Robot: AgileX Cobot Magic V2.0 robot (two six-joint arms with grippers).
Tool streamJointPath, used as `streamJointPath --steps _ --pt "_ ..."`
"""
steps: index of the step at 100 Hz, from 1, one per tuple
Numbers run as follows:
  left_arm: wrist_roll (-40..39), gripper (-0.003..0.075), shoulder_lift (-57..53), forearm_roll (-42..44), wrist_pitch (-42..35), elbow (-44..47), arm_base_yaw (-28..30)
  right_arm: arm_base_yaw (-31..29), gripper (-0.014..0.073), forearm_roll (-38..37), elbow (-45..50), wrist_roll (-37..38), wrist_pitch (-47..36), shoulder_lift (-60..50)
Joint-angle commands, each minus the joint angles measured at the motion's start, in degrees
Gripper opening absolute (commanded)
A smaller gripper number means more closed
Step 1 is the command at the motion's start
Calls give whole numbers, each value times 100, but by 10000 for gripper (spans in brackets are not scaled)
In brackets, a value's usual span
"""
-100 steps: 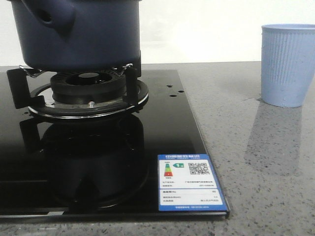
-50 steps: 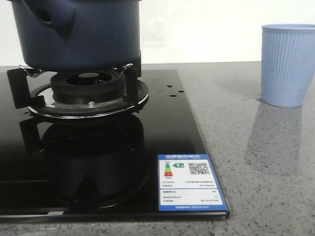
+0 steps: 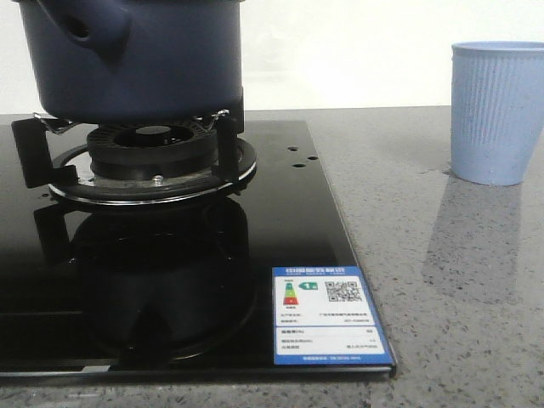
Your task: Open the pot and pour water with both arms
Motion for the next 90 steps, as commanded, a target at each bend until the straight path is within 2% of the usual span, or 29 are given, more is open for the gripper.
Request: streamJointPath --steps 1,29,48,58,76,82,90 --pt "-61 -16 -131 7 -478 83 -5 -1 -61 -32 95 -1 -441 -145" --pt "-61 -16 -131 -261 -759 83 -5 -1 -61 138 95 -1 -575 -145" --pt "-71 -16 -131 -1023 -1133 83 -5 -1 -61 1335 95 -1 -768 -145" --pt "-71 -16 -131 -1735 -1251 83 -5 -1 -61 1872 95 -1 -824 -145" --pt "-71 -16 -131 -2991 -1298 61 -5 -1 -61 3317 86 -1 -964 -145" --pt "-71 -16 -131 -3373 -1311 25 -5 -1 -60 3384 27 -1 -859 -145" --pt "-71 -16 -131 -3470 -1286 -138 -5 -1 -60 3373 -115 -1 -706 -145"
